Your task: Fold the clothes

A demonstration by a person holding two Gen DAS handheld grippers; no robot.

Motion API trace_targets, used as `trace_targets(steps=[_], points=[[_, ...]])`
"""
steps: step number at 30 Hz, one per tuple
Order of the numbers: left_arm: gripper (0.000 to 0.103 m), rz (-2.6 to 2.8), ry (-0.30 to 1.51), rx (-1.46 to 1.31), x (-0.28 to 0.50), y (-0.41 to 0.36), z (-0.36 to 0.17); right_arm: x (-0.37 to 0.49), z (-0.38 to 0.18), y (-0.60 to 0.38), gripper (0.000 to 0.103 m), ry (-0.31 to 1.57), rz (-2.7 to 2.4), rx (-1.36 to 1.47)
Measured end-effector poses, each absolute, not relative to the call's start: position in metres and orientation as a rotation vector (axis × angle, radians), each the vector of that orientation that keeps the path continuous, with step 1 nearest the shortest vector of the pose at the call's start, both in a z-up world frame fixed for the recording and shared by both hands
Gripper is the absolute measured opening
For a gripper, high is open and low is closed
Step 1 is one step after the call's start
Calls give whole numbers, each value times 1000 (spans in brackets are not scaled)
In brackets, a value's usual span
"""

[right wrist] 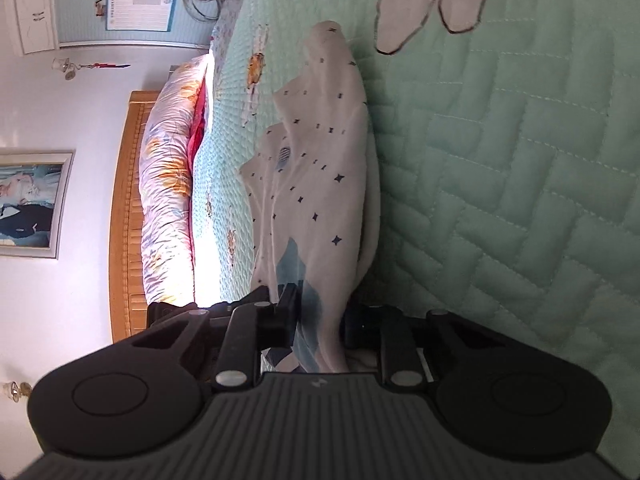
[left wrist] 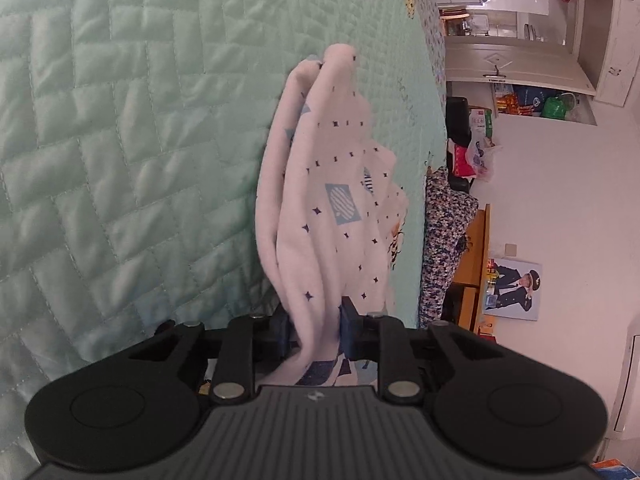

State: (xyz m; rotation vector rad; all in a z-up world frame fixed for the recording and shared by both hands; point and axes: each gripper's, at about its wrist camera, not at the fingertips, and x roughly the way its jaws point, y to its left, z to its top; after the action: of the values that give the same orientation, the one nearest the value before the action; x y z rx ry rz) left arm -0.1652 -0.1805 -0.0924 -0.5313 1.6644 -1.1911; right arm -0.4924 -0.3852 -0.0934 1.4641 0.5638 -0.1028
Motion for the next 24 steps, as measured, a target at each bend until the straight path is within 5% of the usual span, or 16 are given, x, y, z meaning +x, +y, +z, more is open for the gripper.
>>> trace_targets(steps=[14,24], points=[[21,-1180,1535,-629,-130,-131,-9,-458,-44,-353,21,412,103,1582],[21,-1216,1372,-512,-50,-128,68,-360,18,-342,21,363,238,1478]])
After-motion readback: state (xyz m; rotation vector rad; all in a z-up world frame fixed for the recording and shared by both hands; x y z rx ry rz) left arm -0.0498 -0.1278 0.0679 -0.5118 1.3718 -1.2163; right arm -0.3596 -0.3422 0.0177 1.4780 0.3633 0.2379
